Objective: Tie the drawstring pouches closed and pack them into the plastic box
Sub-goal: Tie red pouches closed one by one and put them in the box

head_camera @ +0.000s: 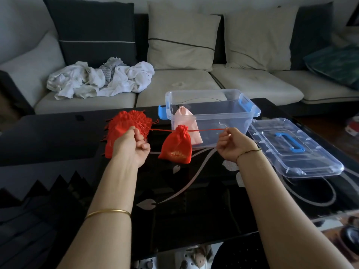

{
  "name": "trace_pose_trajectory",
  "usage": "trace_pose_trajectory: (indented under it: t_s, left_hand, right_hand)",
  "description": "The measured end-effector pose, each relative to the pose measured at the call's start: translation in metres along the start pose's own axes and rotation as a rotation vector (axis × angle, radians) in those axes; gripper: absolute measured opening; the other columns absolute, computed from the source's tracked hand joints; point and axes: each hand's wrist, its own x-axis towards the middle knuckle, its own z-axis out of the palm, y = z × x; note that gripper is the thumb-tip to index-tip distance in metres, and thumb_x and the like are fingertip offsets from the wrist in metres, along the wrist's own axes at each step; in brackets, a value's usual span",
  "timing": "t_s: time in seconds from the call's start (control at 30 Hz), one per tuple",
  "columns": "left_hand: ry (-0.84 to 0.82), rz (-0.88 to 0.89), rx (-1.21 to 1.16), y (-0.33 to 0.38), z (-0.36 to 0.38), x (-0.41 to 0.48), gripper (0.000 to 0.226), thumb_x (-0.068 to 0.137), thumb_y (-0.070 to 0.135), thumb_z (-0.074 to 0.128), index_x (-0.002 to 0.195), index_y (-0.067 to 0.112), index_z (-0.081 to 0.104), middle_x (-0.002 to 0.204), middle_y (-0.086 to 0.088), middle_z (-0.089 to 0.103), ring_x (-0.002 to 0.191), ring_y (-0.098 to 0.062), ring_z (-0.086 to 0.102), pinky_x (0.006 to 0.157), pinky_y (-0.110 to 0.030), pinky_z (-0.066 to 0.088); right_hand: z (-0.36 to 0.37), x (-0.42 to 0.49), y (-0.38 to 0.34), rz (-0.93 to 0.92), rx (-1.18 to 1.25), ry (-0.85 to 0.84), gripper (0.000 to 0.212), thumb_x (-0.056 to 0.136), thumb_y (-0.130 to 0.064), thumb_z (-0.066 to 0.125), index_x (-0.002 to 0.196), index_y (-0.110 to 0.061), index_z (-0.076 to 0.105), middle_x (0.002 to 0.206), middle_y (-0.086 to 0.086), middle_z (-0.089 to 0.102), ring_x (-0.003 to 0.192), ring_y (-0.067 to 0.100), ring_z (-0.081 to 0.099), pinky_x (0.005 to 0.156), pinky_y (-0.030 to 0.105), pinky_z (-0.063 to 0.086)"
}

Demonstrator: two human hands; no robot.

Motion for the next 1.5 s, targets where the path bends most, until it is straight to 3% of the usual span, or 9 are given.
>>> trace_pose_trajectory:
  t_s: [0.17, 0.3, 0.5, 0.6, 0.77, 1.03, 1.2, 1.33, 1.5]
  left_hand:
    - [-0.318, 0.17, 0.145, 0.003, 0.018, -0.016, 0.034, 0.099, 0.035, 0.041, 0.069, 0.021, 0.05, 0.092, 0.004, 0.071, 0.092, -0.01, 0.066, 0.078, -0.025, 0.044]
    - [-0.436, 0.257, 0.39, -0.002, 0.028, -0.026, 0.031, 0.1, 0.029, 0.041, 0.084, 0.016, 0.063, 0.067, 0.007, 0.067, 0.066, -0.007, 0.062, 0.072, -0.023, 0.044]
    - [-0.544, 0.471, 0.875, -0.009, 0.03, -0.034, 0.013, 0.086, 0.013, 0.065, 0.097, 0.014, 0.072, 0.085, 0.004, 0.07, 0.076, -0.007, 0.062, 0.077, -0.027, 0.047]
    - [-0.496, 0.556, 0.979, -0.011, 0.033, -0.04, 0.007, 0.083, 0.02, 0.069, 0.081, 0.015, 0.073, 0.076, -0.001, 0.068, 0.069, -0.014, 0.058, 0.072, -0.032, 0.048]
    - [-0.498, 0.526, 0.932, -0.013, 0.029, -0.036, 0.009, 0.084, 0.022, 0.069, 0.075, 0.02, 0.072, 0.063, 0.006, 0.065, 0.061, -0.011, 0.055, 0.066, -0.026, 0.048]
    - [-0.454, 0.44, 0.709, -0.014, 0.028, -0.031, 0.014, 0.089, 0.005, 0.059, 0.083, 0.012, 0.069, 0.065, 0.005, 0.068, 0.055, -0.004, 0.058, 0.057, -0.016, 0.05]
    - [-0.472, 0.502, 0.804, -0.015, 0.028, -0.031, 0.02, 0.085, -0.005, 0.06, 0.083, 0.013, 0.067, 0.074, 0.001, 0.067, 0.062, -0.001, 0.062, 0.062, -0.014, 0.051]
    - [-0.58, 0.738, 1.057, -0.011, 0.029, -0.033, 0.03, 0.084, -0.005, 0.06, 0.088, 0.023, 0.067, 0.084, -0.005, 0.068, 0.076, -0.011, 0.063, 0.074, -0.021, 0.052]
    - [-0.465, 1.158, 1.268, -0.018, 0.031, -0.037, 0.032, 0.082, 0.003, 0.064, 0.104, 0.025, 0.069, 0.078, 0.018, 0.061, 0.079, -0.001, 0.058, 0.078, -0.013, 0.044]
  right_hand:
    - [0.025, -0.027, 0.0, -0.495, -0.544, -0.001, 0.029, 0.092, -0.016, 0.049, 0.063, -0.012, 0.054, 0.06, 0.002, 0.05, 0.048, 0.01, 0.04, 0.046, 0.021, 0.035]
    - [0.049, -0.048, 0.005, -0.747, -0.823, -0.123, 0.032, 0.092, -0.017, 0.05, 0.062, -0.013, 0.06, 0.06, 0.0, 0.056, 0.05, 0.009, 0.045, 0.049, 0.02, 0.039]
    - [0.068, -0.062, 0.018, -0.876, -1.058, -0.239, 0.03, 0.092, -0.017, 0.051, 0.067, -0.01, 0.067, 0.068, 0.002, 0.064, 0.057, 0.003, 0.05, 0.061, 0.022, 0.044]
    - [0.071, -0.06, 0.022, -0.859, -1.034, -0.262, 0.03, 0.094, -0.02, 0.049, 0.07, -0.014, 0.065, 0.069, -0.008, 0.063, 0.057, -0.004, 0.053, 0.058, 0.012, 0.043]
    - [0.065, -0.05, 0.024, -0.545, -1.086, -0.168, 0.038, 0.099, -0.035, 0.032, 0.083, -0.011, 0.057, 0.078, 0.003, 0.059, 0.065, 0.016, 0.052, 0.06, 0.029, 0.042]
    - [0.06, -0.049, 0.025, -0.344, -1.024, -0.285, 0.032, 0.094, -0.019, 0.042, 0.063, -0.014, 0.045, 0.06, 0.002, 0.045, 0.054, 0.014, 0.037, 0.052, 0.024, 0.033]
    - [0.054, -0.054, 0.023, -0.265, -1.416, -0.32, 0.027, 0.094, -0.018, 0.045, 0.072, -0.007, 0.056, 0.064, 0.003, 0.053, 0.055, 0.012, 0.047, 0.052, 0.023, 0.039]
    - [0.054, -0.037, 0.027, -0.548, -1.19, -0.257, 0.025, 0.096, -0.011, 0.042, 0.099, 0.005, 0.061, 0.091, 0.016, 0.065, 0.082, 0.024, 0.062, 0.075, 0.038, 0.054]
    - [0.051, -0.036, 0.035, -0.263, -0.901, -0.469, 0.028, 0.098, -0.013, 0.043, 0.114, 0.005, 0.057, 0.095, 0.014, 0.063, 0.087, 0.028, 0.06, 0.087, 0.043, 0.051]
